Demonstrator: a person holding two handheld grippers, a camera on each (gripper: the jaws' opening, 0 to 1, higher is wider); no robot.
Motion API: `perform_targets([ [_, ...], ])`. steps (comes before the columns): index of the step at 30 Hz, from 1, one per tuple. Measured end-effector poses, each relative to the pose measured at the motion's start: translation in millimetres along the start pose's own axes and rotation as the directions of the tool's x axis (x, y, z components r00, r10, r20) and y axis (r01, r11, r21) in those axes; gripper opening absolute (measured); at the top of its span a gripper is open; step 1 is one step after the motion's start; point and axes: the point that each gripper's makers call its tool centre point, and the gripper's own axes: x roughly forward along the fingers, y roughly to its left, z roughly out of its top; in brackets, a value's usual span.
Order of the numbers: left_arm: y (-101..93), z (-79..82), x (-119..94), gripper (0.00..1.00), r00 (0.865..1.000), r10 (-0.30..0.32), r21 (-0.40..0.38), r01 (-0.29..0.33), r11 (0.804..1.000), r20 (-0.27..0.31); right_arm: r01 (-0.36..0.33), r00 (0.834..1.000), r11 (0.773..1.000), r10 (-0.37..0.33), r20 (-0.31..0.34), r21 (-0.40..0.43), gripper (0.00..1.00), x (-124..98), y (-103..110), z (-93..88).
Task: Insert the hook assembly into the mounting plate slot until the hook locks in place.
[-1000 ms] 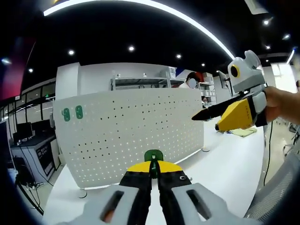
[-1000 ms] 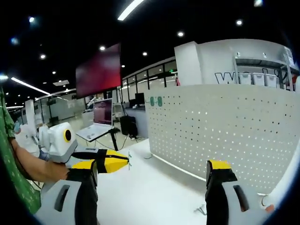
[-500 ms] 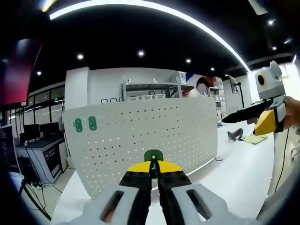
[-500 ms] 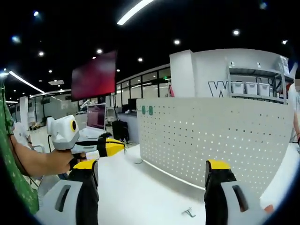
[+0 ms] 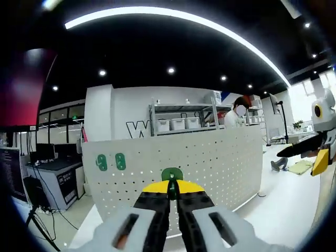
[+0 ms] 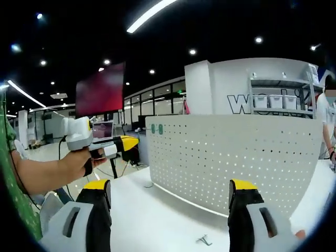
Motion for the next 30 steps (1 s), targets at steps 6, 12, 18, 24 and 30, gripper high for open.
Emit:
perform_targets([
  [6,10.7,9.1,15,0.04,1.0,0.02,0.015,-0.02,1.0,0.023,0.014,1.0,1.0,-0.014,0.006,0.003,0.95,-2,-7,0.8],
  [12,21.0,21.1,37,0.04,0.999,0.035,0.041,-0.037,0.999,0.041,0.022,1.0,1.0,-0.022,0.011,0.007,0.94,-1,-11,1.5],
  [18,33.3,36.2,61,0.04,0.996,0.058,0.045,-0.061,0.997,0.074,0.033,0.999,0.999,-0.033,0.011,0.012,0.94,0,-16,0.6],
  [24,43.1,41.5,77,0.04,0.993,0.079,0.036,-0.082,0.996,0.088,0.048,0.999,0.999,-0.048,0.004,0.013,0.93,0,-25,-1.5],
  [30,50.0,36.1,87,0.04,0.991,0.102,0.028,-0.105,0.994,0.084,0.052,0.999,0.999,-0.052,-0.003,0.011,0.93,3,-28,-2.4],
])
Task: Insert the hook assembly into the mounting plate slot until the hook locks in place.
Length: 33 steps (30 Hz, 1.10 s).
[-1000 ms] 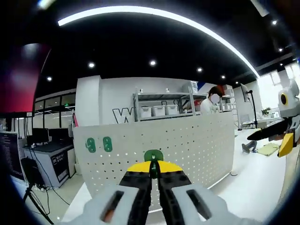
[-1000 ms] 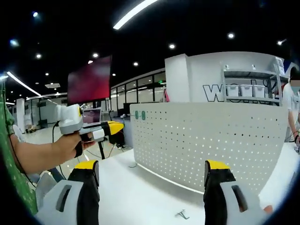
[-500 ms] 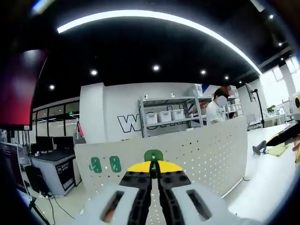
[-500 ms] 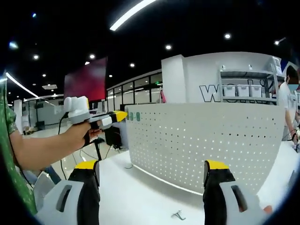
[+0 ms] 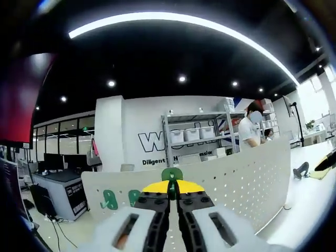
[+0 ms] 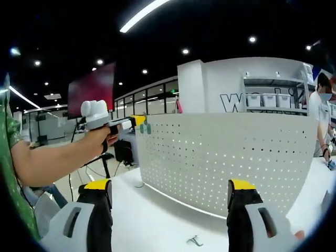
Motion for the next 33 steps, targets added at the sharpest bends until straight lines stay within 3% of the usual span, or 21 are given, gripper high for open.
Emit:
perform_targets([
  [14,5.3,-4.0,28,0.03,0.998,0.06,-0.017,-0.059,0.998,0.03,0.015,1.0,1.0,-0.015,-0.009,0.007,0.92,2,-12,-3.2],
  [33,14.8,-16.2,39,0.03,0.993,0.112,-0.023,-0.112,0.993,0.032,0.025,1.0,1.0,-0.025,-0.015,0.011,0.9,2,-18,-5.2],
])
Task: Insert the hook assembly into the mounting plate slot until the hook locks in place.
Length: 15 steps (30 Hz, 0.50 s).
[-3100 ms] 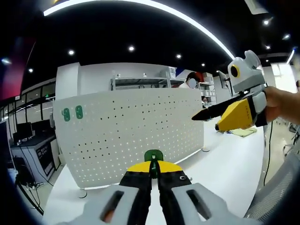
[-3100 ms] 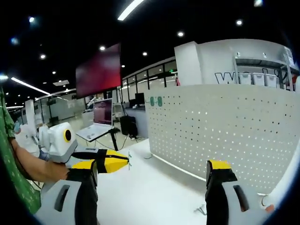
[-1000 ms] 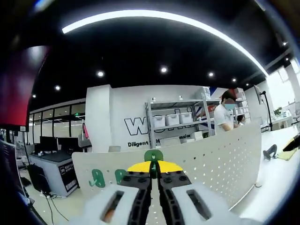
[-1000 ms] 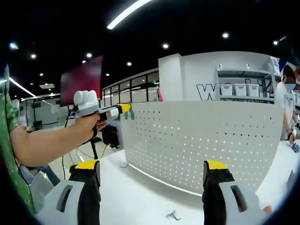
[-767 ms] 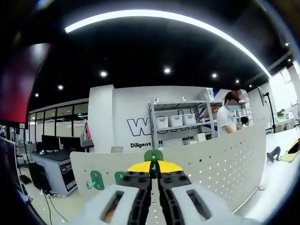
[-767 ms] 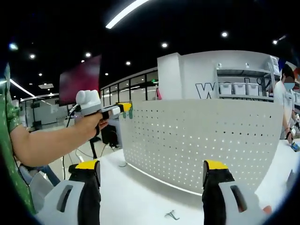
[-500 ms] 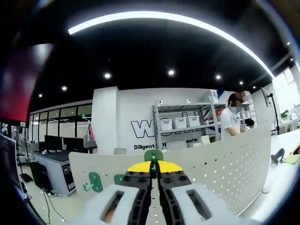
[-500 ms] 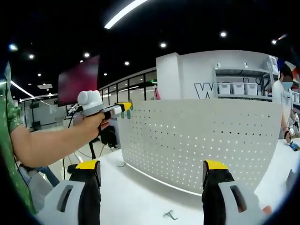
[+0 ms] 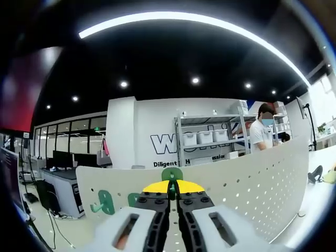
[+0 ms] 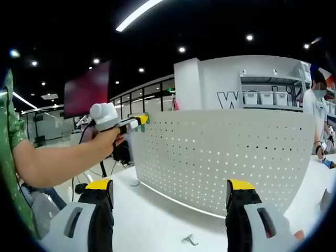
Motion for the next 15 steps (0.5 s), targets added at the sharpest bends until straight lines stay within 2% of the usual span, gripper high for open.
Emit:
perform_targets([
  [15,1.7,-5.6,5.0,0.03,1.0,0.001,0.0,-0.001,1.0,-0.004,0.0,1.0,1.0,0.0,-0.003,0.0,0.9,3.1,-1.0,-0.3],
])
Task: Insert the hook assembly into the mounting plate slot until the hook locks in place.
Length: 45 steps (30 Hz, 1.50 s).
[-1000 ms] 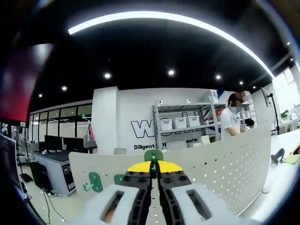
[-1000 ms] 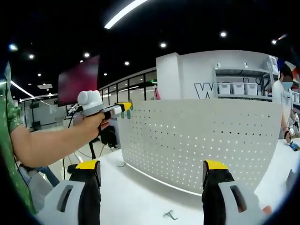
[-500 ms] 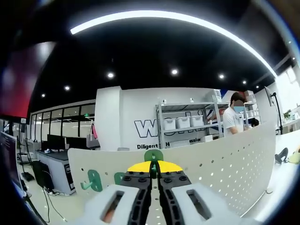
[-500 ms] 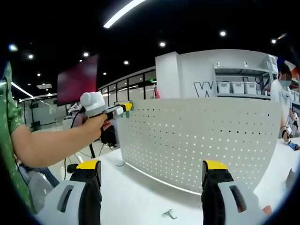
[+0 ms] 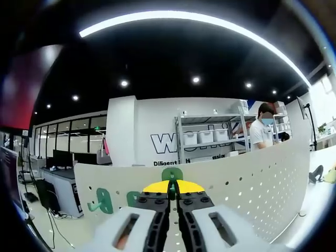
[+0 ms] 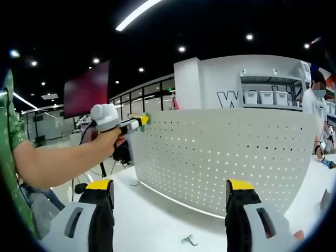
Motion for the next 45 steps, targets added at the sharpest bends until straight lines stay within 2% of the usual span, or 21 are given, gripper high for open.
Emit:
perform_targets([
  [25,1.3,-5.8,3,0.03,1.0,0.003,0.0,-0.003,1.0,0.0,0.004,1.0,1.0,-0.004,-0.01,-0.009,0.88,-1,-1,0.2],
  [40,3.1,-5.1,-3,0.03,1.0,0.007,0.001,-0.007,1.0,0.002,0.0,1.0,1.0,0.0,-0.022,-0.007,0.88,1,0,-4.7],
  [45,1.1,-11.0,-2,0.03,1.0,0.004,0.003,-0.004,1.0,-0.01,0.0,1.0,1.0,0.0,-0.023,-0.008,0.88,0,0,-4.2],
])
